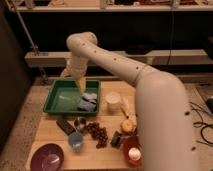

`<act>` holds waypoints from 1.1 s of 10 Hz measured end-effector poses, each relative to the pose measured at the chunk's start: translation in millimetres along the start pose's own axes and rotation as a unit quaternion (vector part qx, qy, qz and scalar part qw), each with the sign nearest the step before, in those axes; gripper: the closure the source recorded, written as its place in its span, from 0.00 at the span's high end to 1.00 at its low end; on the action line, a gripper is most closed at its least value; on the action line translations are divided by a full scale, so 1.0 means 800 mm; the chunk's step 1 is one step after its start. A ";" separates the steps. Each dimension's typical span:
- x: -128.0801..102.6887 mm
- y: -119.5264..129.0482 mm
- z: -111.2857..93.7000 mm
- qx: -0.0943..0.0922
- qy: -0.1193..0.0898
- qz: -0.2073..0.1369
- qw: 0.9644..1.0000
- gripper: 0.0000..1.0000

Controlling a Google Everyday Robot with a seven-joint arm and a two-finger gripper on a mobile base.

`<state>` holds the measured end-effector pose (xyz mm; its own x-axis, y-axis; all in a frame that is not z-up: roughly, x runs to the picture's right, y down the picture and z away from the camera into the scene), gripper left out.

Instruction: Place grapes in table surface

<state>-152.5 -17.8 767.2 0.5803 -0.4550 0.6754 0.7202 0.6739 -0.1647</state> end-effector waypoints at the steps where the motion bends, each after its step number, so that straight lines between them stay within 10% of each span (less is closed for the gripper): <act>1: 0.005 0.024 0.006 0.007 -0.001 0.014 1.000 0.80; 11: -0.009 0.087 0.019 0.001 0.004 0.049 0.999 0.80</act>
<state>-112.7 41.4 761.9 0.6513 -0.3907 0.6504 0.6582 0.7174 -0.2281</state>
